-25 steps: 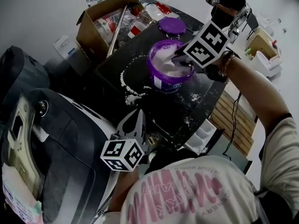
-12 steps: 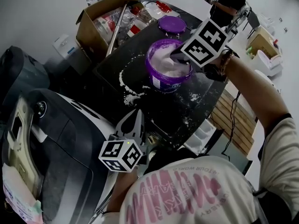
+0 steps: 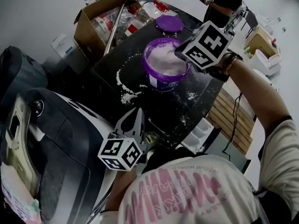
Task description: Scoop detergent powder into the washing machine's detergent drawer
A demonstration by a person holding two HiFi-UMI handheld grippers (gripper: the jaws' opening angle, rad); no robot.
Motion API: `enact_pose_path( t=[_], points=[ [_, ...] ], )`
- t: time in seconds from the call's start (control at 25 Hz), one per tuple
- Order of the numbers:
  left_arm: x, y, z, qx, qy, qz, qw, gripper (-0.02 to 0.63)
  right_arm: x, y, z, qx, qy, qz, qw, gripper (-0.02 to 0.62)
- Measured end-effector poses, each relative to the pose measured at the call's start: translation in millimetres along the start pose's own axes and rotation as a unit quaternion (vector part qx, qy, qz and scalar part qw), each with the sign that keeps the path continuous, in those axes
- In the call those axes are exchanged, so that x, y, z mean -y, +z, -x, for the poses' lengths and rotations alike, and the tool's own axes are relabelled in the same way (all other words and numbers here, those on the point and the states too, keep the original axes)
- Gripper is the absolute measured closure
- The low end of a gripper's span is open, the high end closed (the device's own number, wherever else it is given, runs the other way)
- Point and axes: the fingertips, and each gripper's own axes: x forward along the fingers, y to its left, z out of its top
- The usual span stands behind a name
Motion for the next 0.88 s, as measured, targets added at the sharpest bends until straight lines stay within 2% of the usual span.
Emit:
enact_pose_path(
  t=[0.44,0.88],
  points=[
    [8,0,4,0.001,-0.012,0.001,0.9999,0.603,-20,-12,6,-0.004,0.038,-0.045,0.998,0.592],
    [14,5,5,0.002,-0.03,-0.009,0.9995,0.603,-37,-9,16,0.01,0.056,-0.098,0.994,0.595]
  ],
)
